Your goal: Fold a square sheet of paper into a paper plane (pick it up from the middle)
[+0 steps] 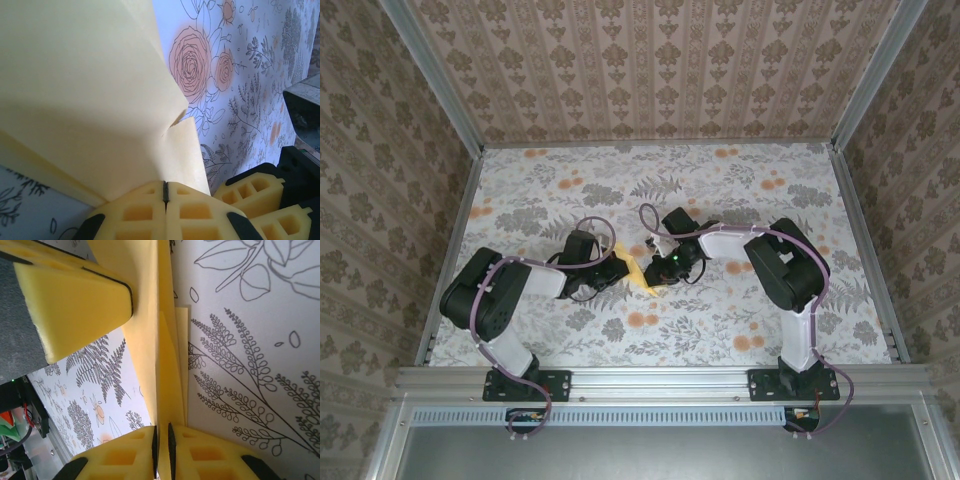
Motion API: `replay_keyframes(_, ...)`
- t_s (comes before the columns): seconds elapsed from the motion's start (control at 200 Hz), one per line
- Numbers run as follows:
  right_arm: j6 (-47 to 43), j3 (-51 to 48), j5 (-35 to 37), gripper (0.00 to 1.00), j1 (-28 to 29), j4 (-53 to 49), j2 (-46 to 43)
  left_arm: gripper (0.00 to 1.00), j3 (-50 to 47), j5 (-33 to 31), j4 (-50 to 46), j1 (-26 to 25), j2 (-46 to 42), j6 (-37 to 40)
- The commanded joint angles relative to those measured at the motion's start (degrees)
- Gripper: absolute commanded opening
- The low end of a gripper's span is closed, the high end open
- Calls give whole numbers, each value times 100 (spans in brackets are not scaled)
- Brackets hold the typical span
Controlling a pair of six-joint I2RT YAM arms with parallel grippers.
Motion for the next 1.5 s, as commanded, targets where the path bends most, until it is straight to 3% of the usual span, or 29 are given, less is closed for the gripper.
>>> replay_keyframes(0.0, -134, -85, 60, 16, 4, -187, 139, 3, -86, -115, -277, -2, 128, 75)
replay_keyframes(0.245, -189, -6, 315, 20, 34, -361, 210, 4, -91, -150, -318, 10, 91, 60)
replay_keyframes(0.355, -147, -123, 411, 24, 34, -294, -324, 3, -80, -159, -378, 10, 107, 89)
replay_keyframes(0.45, -21, -246, 787, 35, 38, -190, -867, 3, -82, -162, -384, 10, 116, 93)
replay_keyframes(0.575, 183, -327, 1017, 38, 99, 25, -1179, 3, -77, -168, -413, 19, 107, 98)
replay_keyframes(0.685, 275, -170, 931, 34, 273, 92, -1043, 2, -77, -167, -416, 19, 107, 101)
replay_keyframes(0.905, 362, 241, 549, 16, 475, 102, -374, 3, -84, -177, -445, 36, 84, 95)
replay_keyframes(1.495, 354, 27, 512, 13, 448, 62, 132, 2, -95, -246, -562, 80, 81, 92)
